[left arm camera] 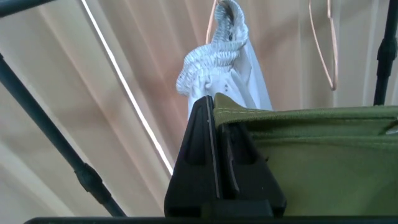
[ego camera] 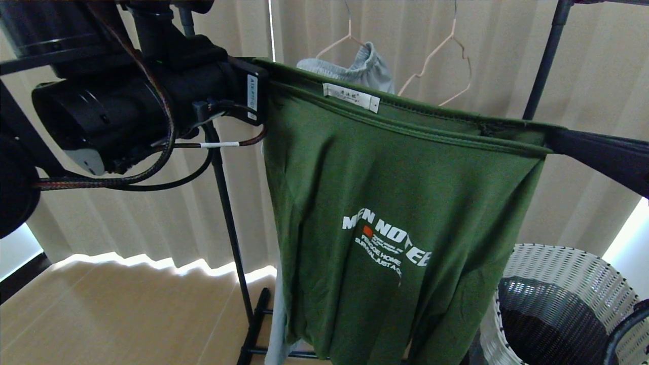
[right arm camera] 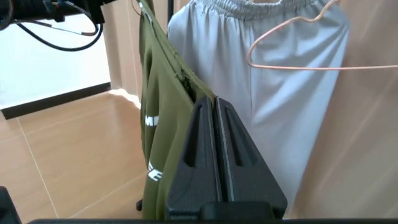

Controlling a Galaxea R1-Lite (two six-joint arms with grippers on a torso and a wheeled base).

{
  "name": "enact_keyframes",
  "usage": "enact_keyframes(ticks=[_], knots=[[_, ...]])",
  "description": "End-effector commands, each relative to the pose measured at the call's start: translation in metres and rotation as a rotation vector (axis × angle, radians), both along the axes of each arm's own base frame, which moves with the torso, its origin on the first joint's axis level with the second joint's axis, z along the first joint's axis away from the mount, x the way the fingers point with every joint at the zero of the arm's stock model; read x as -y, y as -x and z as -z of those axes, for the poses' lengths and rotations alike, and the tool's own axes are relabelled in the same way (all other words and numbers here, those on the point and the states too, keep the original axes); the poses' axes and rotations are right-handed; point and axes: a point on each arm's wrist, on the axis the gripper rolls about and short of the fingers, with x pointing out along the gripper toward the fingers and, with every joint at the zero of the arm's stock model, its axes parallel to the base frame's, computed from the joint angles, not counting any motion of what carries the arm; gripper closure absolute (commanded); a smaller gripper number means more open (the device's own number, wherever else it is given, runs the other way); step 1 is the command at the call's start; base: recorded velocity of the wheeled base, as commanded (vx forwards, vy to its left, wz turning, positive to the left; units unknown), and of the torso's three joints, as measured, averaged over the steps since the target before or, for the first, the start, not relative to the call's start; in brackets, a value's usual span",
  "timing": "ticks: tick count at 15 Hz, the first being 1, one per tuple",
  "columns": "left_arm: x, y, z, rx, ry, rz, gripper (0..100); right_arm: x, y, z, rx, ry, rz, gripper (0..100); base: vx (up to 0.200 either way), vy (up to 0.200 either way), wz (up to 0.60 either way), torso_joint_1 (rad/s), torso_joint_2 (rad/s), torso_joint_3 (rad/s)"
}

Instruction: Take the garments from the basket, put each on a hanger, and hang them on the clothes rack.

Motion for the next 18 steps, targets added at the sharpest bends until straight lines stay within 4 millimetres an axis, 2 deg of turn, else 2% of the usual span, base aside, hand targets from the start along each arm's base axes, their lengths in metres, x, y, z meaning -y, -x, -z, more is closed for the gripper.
enact_keyframes(ticks=[1,4,8,13,18], knots=[[-0.002,0.003,-0.001,0.0,0.0,0.0,100,-0.004,-0.011,0.002,-0.015,0.012,0.02,100,0.0,0.0,0.0,0.0,0.0,0.0],[-0.012,0.017,0.002,-0.017,-0.012,0.0,100,-0.003,-0.034,0.003,-0.039,0.027,0.097,100,0.0,0.0,0.0,0.0,0.0,0.0],[-0.03,0.045,0.001,-0.097,-0.04,0.026,100,-0.009,-0.07,-0.002,-0.025,0.012,0.164,100,0.0,0.0,0.0,0.0,0.0,0.0],[-0.05,0.083,-0.002,-0.185,-0.055,0.216,100,-0.028,-0.11,-0.002,0.073,-0.049,0.205,100,0.0,0.0,0.0,0.0,0.0,0.0],[-0.05,0.102,0.001,-0.176,-0.053,0.423,100,-0.043,-0.137,-0.015,0.162,-0.107,0.194,100,0.0,0.0,0.0,0.0,0.0,0.0]])
